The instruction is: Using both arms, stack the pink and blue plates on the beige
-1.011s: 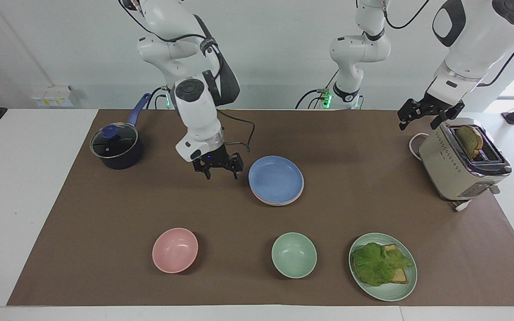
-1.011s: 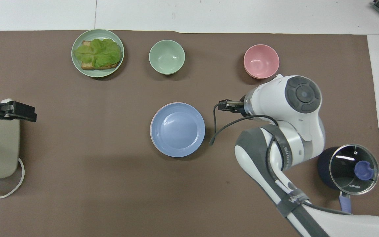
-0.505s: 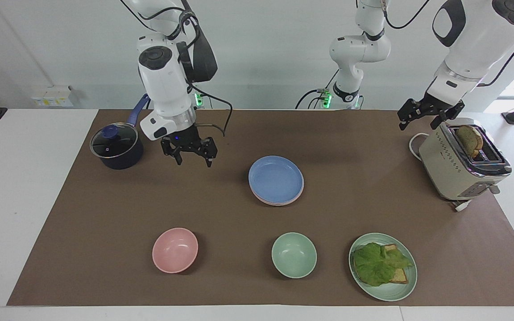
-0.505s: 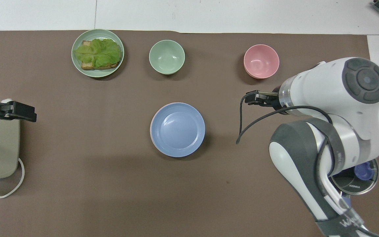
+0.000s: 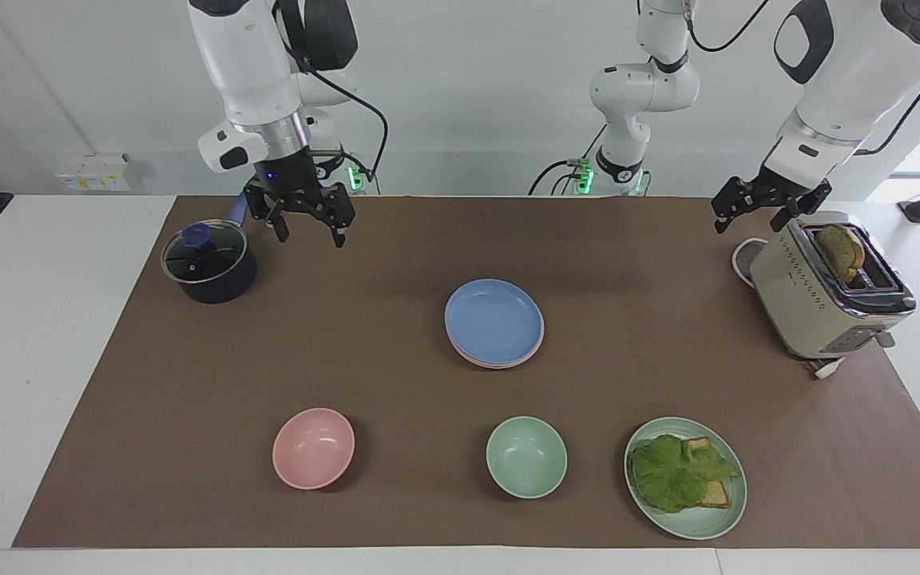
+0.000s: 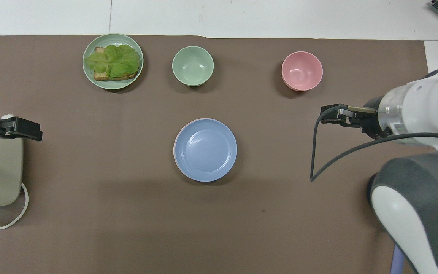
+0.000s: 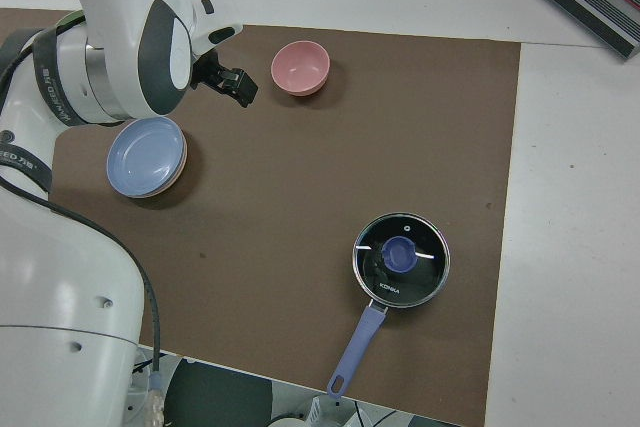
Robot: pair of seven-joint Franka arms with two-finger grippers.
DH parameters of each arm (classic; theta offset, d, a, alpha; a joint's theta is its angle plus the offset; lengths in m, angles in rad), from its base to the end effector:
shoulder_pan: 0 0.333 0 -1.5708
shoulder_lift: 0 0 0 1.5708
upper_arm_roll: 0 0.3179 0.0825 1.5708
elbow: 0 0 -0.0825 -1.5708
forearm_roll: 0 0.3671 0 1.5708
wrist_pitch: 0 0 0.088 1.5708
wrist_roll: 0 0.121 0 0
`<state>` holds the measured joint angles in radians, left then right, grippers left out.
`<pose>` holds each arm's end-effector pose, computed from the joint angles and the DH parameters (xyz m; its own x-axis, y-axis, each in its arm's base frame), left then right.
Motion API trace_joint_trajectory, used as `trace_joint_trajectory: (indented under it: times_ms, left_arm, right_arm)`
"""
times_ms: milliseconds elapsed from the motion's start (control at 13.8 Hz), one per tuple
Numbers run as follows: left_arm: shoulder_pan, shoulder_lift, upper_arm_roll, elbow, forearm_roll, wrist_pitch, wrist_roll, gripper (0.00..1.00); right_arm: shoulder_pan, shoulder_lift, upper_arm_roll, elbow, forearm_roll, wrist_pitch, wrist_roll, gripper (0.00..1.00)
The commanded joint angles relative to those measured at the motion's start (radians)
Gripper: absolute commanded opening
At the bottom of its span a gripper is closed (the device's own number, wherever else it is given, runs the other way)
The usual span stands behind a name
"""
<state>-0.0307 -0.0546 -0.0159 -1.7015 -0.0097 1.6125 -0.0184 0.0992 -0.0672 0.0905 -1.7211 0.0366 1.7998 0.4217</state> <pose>0.5205 -0.0256 0.5853 0.9990 -0.0277 -0.0346 -0.0274 -0.9996 0.0082 0.5278 0.1065 0.6004 0.9637 -0.2386 0.1199 -0.2292 -0.9695 -0.0871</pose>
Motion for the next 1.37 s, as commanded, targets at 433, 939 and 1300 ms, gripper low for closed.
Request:
trace_joint_trajectory:
  times_ms: [433, 939, 1300]
  left_arm:
    - [0.011, -0.008, -0.006, 0.01, 0.013, -0.019, 0.003, 1.0]
    - [0.011, -0.008, -0.006, 0.01, 0.013, -0.019, 0.003, 1.0]
    - [0.011, -0.008, -0.006, 0.01, 0.013, -0.019, 0.003, 1.0]
  right_arm:
    - [-0.134, 0.007, 0.006, 0.172, -0.015, -0.229, -0.095, 1.0]
    - [-0.188, -0.046, -0.064, 0.135, -0.027, -0.275, -0.333, 1.0]
    - [-0.181, -0.048, -0.061, 0.101, -0.026, -0.267, -0.324, 1.0]
